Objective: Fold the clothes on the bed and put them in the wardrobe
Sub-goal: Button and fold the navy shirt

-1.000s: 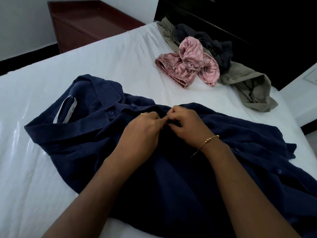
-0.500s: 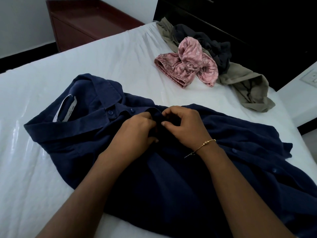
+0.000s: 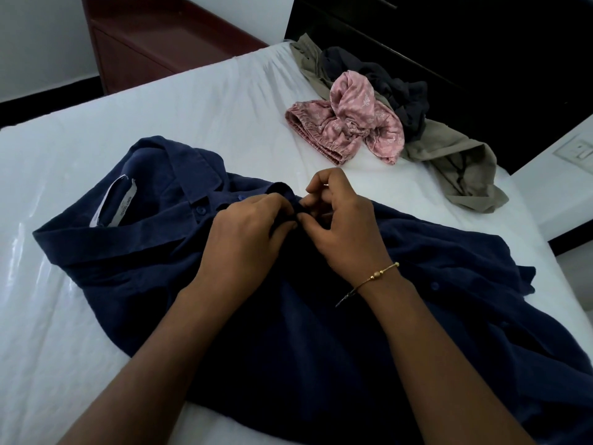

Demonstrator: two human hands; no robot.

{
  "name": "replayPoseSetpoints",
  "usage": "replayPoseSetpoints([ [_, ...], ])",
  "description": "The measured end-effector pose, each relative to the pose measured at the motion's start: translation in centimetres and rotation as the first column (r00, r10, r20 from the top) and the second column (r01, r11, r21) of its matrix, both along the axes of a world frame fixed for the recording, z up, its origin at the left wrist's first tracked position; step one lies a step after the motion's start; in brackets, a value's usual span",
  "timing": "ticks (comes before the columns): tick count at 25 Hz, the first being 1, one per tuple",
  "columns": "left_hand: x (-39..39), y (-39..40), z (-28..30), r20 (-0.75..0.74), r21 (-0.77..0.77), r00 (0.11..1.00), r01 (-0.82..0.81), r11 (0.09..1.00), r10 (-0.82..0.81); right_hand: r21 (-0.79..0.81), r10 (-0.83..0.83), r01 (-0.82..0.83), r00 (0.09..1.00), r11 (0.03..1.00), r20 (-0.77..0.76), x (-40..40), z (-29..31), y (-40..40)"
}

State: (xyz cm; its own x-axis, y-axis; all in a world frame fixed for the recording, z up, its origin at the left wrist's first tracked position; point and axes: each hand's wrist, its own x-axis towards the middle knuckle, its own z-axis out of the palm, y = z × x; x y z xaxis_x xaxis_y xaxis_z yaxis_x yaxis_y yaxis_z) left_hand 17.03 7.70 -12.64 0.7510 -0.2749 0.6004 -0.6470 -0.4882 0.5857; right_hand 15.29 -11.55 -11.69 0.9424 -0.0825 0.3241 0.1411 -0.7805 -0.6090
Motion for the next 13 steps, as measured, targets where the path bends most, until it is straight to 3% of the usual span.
replayPoseSetpoints([
  [5,0.5,0.6,-0.2,-0.142,-0.014,0.989,0.03,0.999,-0.032,-0.108,0.056,-0.062,0.997,0.992,-0.056,-0.2,0.8,0.3],
  [10,0.4,1.0,0.0,-0.109,0.055,0.989,0.105,0.993,-0.098,-0.078,0.071,-0.081,0.99,0.994,-0.125,-0.1,0.7,0.4],
  [13,0.3,1.2,-0.2,0.005,0.095,0.998,0.065,0.993,-0.066,-0.062,0.088,-0.098,0.986,0.993,-0.143,-0.2,0.9,0.6],
])
